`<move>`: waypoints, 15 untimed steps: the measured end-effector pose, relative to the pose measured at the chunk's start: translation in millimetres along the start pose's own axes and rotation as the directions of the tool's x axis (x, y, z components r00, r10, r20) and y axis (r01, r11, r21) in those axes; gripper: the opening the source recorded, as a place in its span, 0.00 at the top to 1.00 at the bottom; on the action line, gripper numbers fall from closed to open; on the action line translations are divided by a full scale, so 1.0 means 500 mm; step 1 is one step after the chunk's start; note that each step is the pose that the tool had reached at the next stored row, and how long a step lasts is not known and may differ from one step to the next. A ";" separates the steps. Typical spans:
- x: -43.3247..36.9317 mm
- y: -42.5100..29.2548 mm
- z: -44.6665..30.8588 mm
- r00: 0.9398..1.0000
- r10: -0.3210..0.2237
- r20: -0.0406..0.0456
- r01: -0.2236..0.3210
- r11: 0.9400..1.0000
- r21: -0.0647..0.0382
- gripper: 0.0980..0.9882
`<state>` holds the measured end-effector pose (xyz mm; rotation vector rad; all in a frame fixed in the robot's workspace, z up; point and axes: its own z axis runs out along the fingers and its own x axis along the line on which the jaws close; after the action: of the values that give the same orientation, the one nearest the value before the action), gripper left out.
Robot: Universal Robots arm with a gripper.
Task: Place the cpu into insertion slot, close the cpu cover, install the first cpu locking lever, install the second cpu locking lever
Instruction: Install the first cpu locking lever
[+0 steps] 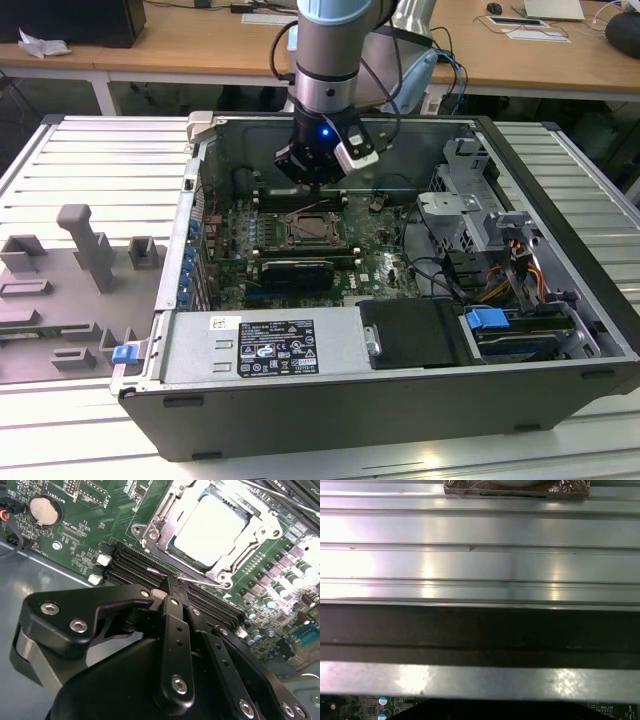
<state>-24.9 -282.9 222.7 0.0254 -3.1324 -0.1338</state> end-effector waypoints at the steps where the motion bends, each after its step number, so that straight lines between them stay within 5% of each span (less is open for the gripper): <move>1: -0.001 -0.001 0.001 1.000 0.000 0.000 0.000 1.000 -0.006 0.99; 15: -0.022 -0.006 0.027 1.000 0.000 0.000 0.000 1.000 -0.009 0.99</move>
<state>-14.0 -284.5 208.8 0.0255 -3.1319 -0.1472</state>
